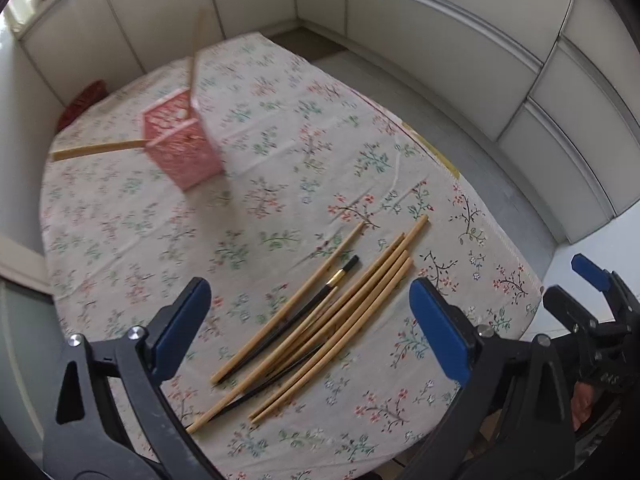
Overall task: Organize utensils
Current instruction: 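Grasp another chopstick with the left tool while the right tool approaches the bundle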
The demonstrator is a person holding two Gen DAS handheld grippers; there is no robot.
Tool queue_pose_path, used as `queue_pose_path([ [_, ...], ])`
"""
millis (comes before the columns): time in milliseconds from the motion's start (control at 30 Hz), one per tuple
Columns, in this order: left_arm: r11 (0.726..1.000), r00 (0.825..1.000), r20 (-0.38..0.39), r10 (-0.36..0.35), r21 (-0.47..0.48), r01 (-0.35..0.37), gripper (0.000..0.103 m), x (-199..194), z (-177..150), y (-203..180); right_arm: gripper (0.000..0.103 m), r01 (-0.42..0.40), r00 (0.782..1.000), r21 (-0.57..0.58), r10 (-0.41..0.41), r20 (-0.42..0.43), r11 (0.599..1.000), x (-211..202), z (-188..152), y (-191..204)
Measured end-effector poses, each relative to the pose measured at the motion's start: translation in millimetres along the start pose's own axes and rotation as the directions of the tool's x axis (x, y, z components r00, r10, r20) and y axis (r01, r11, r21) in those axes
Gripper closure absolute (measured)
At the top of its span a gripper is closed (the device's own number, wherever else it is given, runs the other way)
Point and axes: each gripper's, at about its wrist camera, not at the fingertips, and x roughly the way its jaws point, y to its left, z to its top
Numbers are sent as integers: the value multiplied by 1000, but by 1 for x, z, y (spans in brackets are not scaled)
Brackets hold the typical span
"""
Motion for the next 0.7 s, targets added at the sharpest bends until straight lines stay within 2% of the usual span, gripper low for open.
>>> queue_pose_path([
  [67,999,998,-61,-33,14,34,4,19,10,-5,0,-21,999,26,22,-30,999,5,1,-4],
  [167,997,984,-168,-51,54,61,5,56,27,-16,0,-54,995,58,59,-81,997,14,2,-9],
  [233,994,975,-218,-45,83,65,11,76,37,-20,0,-61,993,65,67,-98,996,18,3,-10],
  [300,993,961,-272,-50,93,78,31,96,45,-23,0,-54,993,64,60,-98,997,20,5,-10],
  [367,991,946,-318,-59,92,93,44,111,50,-24,0,-52,994,64,58,-98,997,22,7,-11],
  [400,990,939,-339,-62,96,101,46,117,51,-25,0,-50,993,61,56,-101,997,23,7,-11],
  [433,989,933,-353,-64,104,107,50,122,53,-27,0,-49,993,59,55,-106,997,25,8,-11],
  [567,984,928,-364,-82,117,133,52,132,57,-33,0,-45,989,78,56,-137,996,31,8,-14],
  [633,982,924,-373,-84,129,141,60,138,57,-37,0,-49,987,88,61,-147,995,34,9,-15],
  [667,980,920,-383,-76,143,140,68,141,55,-40,0,-49,987,90,62,-150,995,35,9,-15],
  [700,978,924,-379,-60,165,131,68,142,53,-43,0,-45,987,90,59,-151,995,36,9,-14],
])
